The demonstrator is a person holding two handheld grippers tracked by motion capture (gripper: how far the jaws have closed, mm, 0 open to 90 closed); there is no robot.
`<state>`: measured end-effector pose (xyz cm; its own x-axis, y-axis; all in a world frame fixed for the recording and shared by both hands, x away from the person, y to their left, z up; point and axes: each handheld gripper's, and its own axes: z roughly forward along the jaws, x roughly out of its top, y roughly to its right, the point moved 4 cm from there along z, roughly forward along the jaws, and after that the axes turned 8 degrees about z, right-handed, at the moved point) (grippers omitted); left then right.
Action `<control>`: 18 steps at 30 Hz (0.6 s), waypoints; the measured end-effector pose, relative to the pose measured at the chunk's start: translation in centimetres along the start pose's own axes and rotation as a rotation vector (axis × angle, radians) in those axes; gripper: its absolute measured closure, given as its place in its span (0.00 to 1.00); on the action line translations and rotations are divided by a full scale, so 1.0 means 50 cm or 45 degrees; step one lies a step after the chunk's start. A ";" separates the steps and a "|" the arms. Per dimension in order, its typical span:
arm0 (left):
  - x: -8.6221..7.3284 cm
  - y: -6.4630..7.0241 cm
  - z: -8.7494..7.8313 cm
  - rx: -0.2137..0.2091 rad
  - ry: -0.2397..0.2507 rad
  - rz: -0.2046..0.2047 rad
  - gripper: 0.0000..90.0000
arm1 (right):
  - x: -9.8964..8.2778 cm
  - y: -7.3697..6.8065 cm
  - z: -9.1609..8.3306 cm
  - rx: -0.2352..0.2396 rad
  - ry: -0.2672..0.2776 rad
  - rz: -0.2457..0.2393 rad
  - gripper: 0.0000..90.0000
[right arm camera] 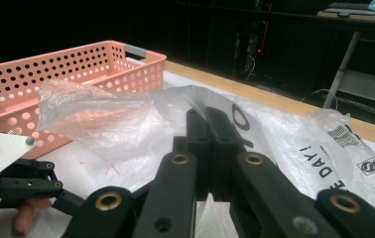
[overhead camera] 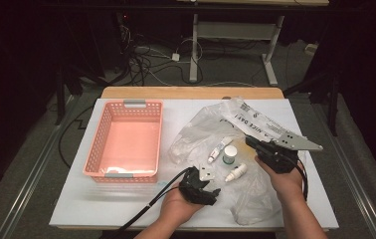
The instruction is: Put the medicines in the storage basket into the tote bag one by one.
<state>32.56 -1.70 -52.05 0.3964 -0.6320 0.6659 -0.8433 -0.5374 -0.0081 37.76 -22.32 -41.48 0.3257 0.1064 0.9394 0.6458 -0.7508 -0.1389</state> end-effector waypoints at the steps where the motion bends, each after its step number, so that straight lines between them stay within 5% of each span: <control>1: 0.000 0.001 0.000 -0.001 0.005 0.005 0.37 | -0.001 -0.001 0.001 0.002 -0.002 0.004 1.00; 6: 0.002 0.002 0.000 0.007 0.037 0.021 0.62 | -0.003 -0.007 0.005 0.008 -0.011 0.000 1.00; 7: 0.003 0.000 0.000 0.007 0.037 0.019 0.77 | -0.003 -0.008 0.006 0.014 -0.010 0.000 1.00; 11: 0.005 -0.001 0.003 0.024 0.036 0.028 0.95 | -0.004 -0.008 0.005 0.013 -0.010 0.006 1.00; 18: 0.000 -0.010 -0.002 -0.037 0.067 -0.029 0.99 | -0.004 0.000 -0.002 0.012 0.004 0.032 1.00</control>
<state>32.97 -1.36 -51.96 0.3962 -0.5892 0.7042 -0.8450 -0.5340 0.0287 37.62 -22.42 -41.64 0.3395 0.0857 0.9367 0.6438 -0.7472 -0.1650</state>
